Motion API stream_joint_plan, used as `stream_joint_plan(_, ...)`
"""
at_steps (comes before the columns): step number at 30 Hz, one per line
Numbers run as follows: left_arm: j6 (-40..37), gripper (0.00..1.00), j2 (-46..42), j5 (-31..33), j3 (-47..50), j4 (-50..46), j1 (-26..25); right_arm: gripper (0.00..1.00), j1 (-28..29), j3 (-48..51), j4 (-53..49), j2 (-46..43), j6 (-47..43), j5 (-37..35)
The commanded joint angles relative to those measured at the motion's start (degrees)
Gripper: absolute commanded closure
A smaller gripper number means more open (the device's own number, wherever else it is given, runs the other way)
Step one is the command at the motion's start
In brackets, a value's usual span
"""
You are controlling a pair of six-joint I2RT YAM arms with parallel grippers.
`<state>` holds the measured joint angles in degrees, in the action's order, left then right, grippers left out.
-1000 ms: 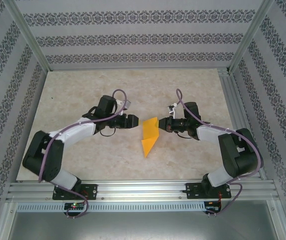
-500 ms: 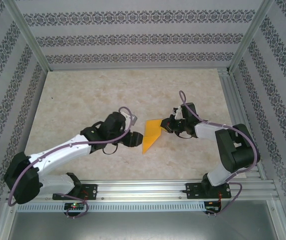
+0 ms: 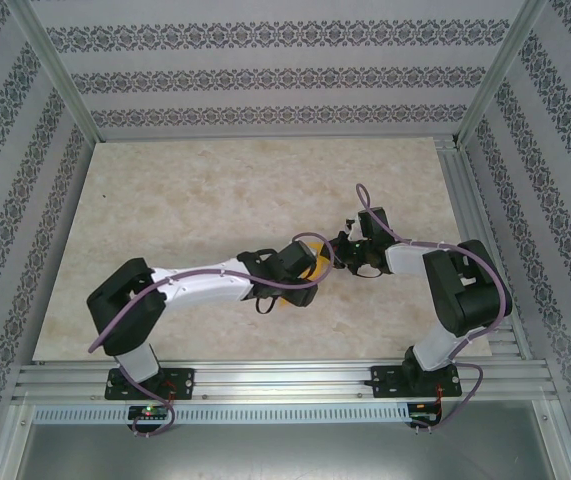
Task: Fold a paper plane with a square sheet of paper (fold left side to right side)
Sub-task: Fold the wing for the fifth time at the center of the table.
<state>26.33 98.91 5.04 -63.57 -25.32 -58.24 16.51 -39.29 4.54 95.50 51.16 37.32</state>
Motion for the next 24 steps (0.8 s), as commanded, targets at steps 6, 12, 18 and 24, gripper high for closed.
stream_joint_plan(6, -5.3, 0.37, 6.1, 6.4, -5.6, -7.0, -1.2, 1.0, 0.3, -1.7, 0.8, 1.6, 0.3, 0.6)
stream_joint_plan(12, -5.1, 0.41, 8.4, 8.4, -6.2, -7.7, -1.4, 1.0, 0.2, -1.8, 0.7, 1.9, 0.1, 0.9)
stream_joint_plan(18, -4.7, 0.46, 9.7, 8.7, -6.5, -7.7, -1.8, 1.0, 0.2, -2.0, 0.5, 2.8, -0.1, 0.9)
stream_joint_plan(24, -4.7, 0.5, 10.4, 9.4, -6.4, -7.7, -2.1, 1.0, 0.2, -1.9, 0.4, 2.9, -0.2, 0.8)
